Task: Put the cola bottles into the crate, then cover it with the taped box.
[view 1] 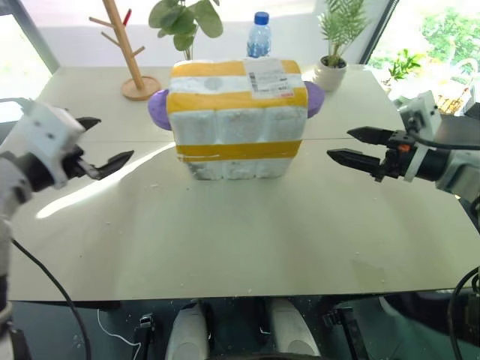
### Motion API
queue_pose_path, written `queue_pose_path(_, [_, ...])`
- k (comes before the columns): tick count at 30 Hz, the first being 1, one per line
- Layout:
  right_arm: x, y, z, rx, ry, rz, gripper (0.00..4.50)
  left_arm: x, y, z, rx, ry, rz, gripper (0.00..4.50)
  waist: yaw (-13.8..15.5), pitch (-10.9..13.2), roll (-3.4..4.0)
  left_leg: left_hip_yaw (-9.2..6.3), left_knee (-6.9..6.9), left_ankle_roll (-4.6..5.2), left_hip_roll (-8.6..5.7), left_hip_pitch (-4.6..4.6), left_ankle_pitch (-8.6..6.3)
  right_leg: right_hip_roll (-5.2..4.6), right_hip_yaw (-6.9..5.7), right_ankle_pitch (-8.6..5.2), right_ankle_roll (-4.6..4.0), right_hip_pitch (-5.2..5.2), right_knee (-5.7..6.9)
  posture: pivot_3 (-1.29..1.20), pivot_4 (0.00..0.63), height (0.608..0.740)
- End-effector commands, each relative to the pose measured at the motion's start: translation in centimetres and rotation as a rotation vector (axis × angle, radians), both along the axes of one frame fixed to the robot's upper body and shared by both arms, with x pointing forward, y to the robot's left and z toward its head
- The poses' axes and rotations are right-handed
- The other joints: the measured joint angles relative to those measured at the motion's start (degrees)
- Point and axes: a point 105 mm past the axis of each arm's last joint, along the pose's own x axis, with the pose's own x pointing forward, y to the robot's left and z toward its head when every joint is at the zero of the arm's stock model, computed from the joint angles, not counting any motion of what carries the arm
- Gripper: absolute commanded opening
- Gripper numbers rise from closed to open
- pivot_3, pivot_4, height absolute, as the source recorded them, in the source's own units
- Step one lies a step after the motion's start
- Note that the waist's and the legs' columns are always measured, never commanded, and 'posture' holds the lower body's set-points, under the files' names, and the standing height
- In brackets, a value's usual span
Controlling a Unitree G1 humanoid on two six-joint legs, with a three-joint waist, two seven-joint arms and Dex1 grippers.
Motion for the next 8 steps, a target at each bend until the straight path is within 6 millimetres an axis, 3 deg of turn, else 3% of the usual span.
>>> queue_pose_path(1, [-0.2,0.7,1.1,-0.030,-0.040,0.078,4.50,-2.2,-0.3,2.2,-0.097,0.097,-0.164,4.42,-0.1,0.0,0.01,0.01,-0.06,0.00,-0.01,0.01,0.00,0.00,0.00,0.00,0.00,-0.01,-0.02,0.00,0.150,0.740])
queue_pose_path(4, [-0.2,1.5,1.2,-0.043,-0.048,0.133,4.50,-2.9,0.4,2.8,-0.102,0.199,-0.227,4.42,-0.1,0.0,0.03,0.01,-0.14,0.00,0.00,0.03,0.00,0.05,-0.02,-0.01,-0.04,-0.07,0.01,0.00,0.150,0.740])
queue_pose_path(8, [-0.1,1.9,1.6,-0.039,-0.066,0.163,4.50,-2.4,0.7,3.2,-0.057,0.211,-0.225,4.42,0.2,0.0,0.03,0.04,-0.13,-0.01,-0.01,0.01,0.00,0.01,-0.02,-0.02,-0.05,-0.06,-0.02,0.00,0.150,0.740])
